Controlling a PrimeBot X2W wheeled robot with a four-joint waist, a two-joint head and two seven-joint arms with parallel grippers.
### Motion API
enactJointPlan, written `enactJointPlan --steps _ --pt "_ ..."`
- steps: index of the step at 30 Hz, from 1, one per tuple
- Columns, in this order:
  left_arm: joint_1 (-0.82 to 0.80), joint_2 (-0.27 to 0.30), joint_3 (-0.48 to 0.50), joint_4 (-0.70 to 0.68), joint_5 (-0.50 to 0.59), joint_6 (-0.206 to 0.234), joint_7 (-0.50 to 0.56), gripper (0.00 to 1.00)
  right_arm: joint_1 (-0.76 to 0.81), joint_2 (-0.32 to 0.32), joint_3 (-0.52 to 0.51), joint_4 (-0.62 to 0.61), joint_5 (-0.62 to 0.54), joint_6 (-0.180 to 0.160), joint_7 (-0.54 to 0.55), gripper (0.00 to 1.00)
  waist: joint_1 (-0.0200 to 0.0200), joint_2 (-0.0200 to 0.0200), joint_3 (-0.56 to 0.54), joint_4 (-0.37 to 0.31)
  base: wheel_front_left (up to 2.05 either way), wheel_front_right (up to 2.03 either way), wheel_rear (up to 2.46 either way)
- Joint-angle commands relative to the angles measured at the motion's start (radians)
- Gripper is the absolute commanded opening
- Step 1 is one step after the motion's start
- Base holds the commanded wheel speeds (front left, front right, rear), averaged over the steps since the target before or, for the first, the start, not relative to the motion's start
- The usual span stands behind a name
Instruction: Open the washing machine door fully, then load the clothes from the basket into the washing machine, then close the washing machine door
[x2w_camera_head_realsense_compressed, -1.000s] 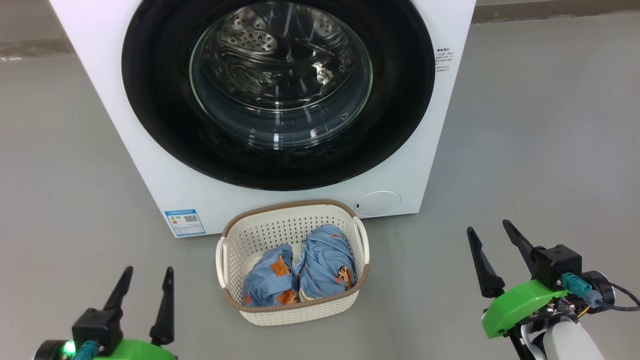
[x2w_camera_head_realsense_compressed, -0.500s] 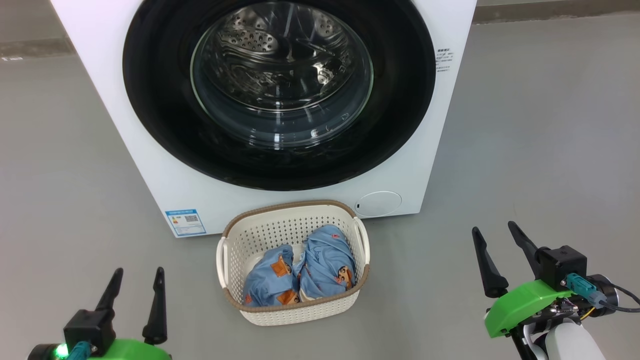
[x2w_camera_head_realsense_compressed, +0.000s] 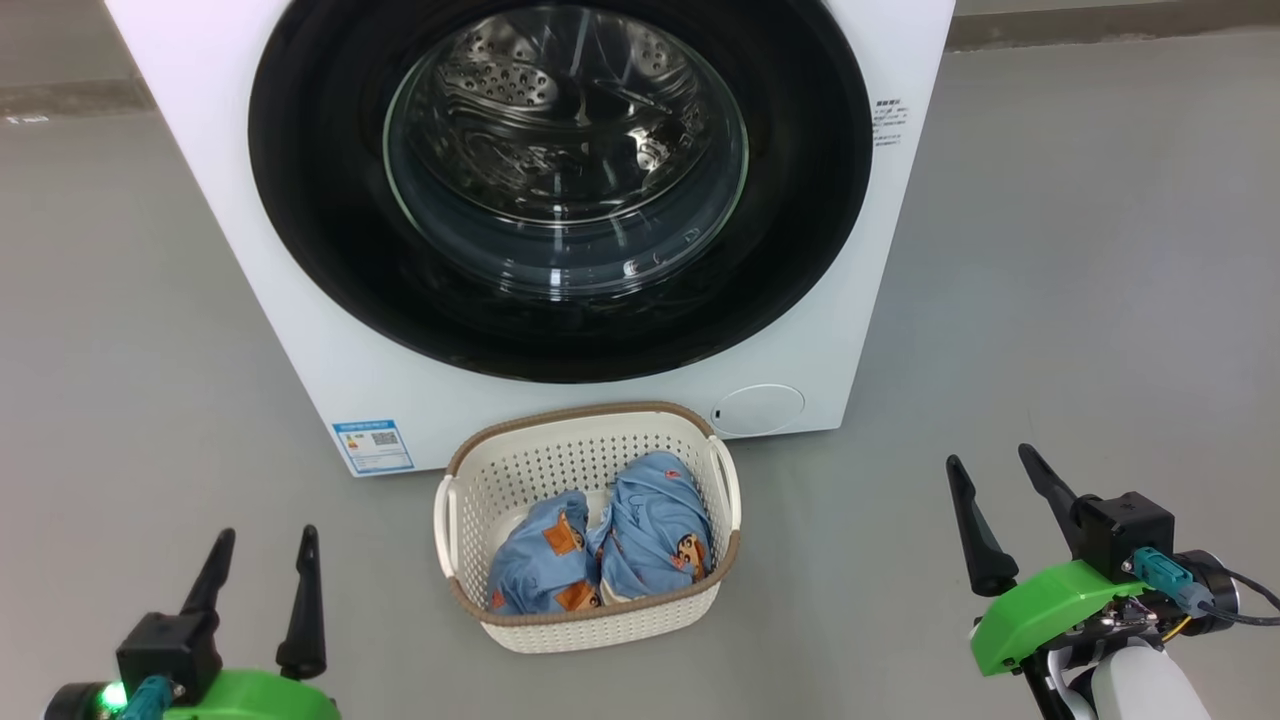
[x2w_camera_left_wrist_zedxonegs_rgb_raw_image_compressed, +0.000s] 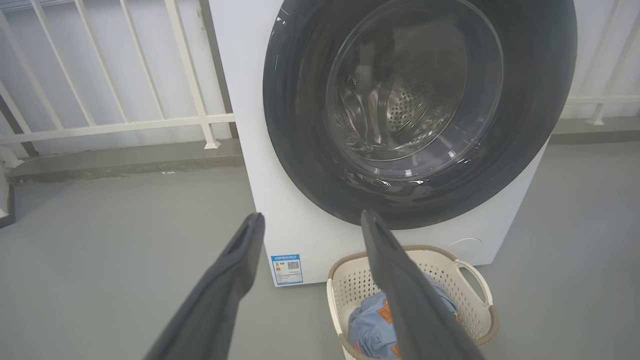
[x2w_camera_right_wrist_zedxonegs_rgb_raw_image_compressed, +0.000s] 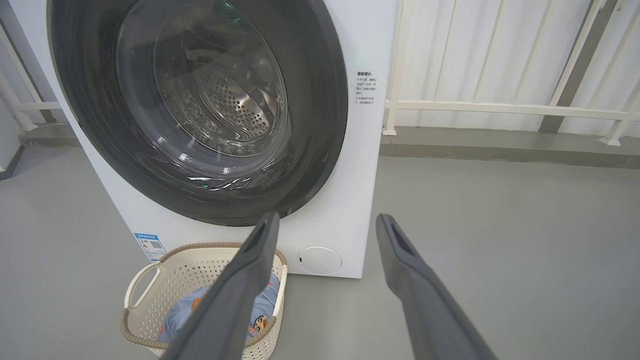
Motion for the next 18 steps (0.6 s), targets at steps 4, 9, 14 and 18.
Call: enactJointPlan --steps 4,9,14,18 --pt "-0.045 0.022 0.039 -0.027 0.003 -0.008 -0.010 1.00 -0.028 0.005 0.019 -0.025 -0.006 0.002 -0.010 1.00 -0.0001 0.0000 -0.001 0.001 0.00 0.00 0.00" --pt "-0.047 0.022 0.040 -0.026 0.011 -0.010 -0.010 1.00 -0.028 0.005 0.019 -0.028 -0.002 0.002 -0.010 1.00 -0.0001 0.0000 0.000 0.003 0.00 0.00 0.00" --pt "-0.046 0.022 0.041 -0.025 0.018 -0.009 -0.010 1.00 -0.028 0.006 0.019 -0.031 0.000 0.002 -0.009 1.00 -0.0001 0.0000 0.004 0.003 0.08 0.08 -0.16" --pt "-0.045 0.020 0.042 -0.028 0.018 -0.011 -0.010 1.00 -0.027 0.006 0.021 -0.029 0.003 0.002 -0.009 1.00 -0.0001 0.0000 0.006 0.004 0.41 0.41 -0.82"
